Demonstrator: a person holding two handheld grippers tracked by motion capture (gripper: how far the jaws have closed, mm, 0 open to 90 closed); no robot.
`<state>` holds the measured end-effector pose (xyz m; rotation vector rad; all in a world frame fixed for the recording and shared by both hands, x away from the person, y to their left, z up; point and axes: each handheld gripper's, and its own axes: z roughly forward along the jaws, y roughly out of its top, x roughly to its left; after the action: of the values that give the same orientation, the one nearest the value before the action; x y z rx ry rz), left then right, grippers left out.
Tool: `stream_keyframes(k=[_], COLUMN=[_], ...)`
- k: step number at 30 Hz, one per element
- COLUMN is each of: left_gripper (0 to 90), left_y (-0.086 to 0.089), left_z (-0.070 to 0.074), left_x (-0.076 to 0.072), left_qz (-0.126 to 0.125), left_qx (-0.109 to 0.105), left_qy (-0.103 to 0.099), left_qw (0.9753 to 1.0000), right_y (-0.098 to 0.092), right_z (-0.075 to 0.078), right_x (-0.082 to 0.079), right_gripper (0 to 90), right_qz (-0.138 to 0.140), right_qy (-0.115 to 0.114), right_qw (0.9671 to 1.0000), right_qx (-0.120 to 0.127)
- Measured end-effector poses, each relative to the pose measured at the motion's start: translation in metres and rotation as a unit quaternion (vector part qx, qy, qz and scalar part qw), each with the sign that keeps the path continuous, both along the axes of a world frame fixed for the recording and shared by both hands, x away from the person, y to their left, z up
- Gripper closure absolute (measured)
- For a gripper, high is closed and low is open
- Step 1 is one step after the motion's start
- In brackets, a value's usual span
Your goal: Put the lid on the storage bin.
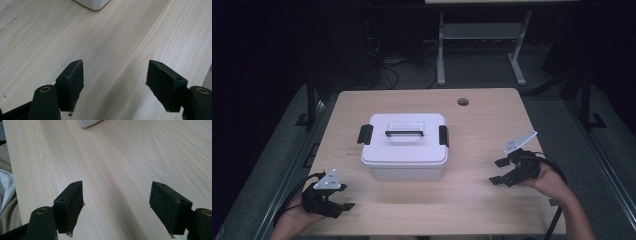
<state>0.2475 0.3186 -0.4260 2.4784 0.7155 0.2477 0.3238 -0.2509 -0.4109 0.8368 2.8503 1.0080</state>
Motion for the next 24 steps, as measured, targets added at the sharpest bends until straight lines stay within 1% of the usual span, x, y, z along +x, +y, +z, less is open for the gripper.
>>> stream_keyframes(k=[8, 12, 20, 24], left_gripper=[29.8, 29.5, 29.5, 28.0], left_y=[-0.001, -0.001, -0.002, -0.002], left_z=[0.0, 0.0, 0.0, -0.001], left_x=[0.0, 0.0, 0.0, 0.001], left_qz=[0.0, 0.001, 0.002, 0.001], left_qx=[0.0, 0.001, -0.001, 0.003], left_qy=[0.0, 0.0, 0.0, 0.001], left_qw=[1.0, 1.0, 1.0, 1.0], right_y=[-0.006, -0.007, -0.01, -0.009], right_z=[-0.005, -0.008, -0.013, -0.014], right_x=[-0.005, -0.008, -0.013, -0.016], right_gripper=[26.5, 26.5, 26.5, 26.5], right_qz=[-0.006, -0.01, -0.011, -0.01], right_qy=[0.002, 0.006, 0.008, 0.006], right_qw=[1.0, 0.9999, 0.9998, 0.9999], right_qx=[0.002, 0.007, 0.012, 0.012])
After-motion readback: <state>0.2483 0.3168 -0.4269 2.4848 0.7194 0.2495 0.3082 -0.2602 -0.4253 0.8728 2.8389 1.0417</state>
